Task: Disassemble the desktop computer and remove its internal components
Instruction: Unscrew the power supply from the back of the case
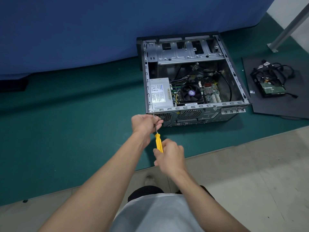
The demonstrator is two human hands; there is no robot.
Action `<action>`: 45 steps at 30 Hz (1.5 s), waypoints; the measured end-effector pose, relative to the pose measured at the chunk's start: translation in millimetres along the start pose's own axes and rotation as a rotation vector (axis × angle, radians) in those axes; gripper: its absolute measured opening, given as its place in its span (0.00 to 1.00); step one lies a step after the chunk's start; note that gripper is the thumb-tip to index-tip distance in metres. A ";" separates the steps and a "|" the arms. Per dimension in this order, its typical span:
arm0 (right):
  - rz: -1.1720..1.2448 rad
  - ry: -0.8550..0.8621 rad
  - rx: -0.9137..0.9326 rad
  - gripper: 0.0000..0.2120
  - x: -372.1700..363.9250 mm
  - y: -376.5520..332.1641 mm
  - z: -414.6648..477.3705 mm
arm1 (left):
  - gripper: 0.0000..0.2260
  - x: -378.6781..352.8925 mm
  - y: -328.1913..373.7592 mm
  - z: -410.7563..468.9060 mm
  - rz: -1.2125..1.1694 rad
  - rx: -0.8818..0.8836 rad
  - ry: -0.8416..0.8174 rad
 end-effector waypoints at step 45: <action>0.953 -0.459 -0.169 0.03 -24.1 -0.9 -6.4 | 0.12 -3.8 -5.9 -3.8 -0.147 0.019 -0.062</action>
Point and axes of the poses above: each hand's wrist, its own z-axis towards the middle knuckle, its own x-axis out of the back of the hand, y = z × x, the point moved 9 cm from there along z, towards the middle knuckle, and after that the axes turned 13 degrees about -z, right-handed, at the moved point
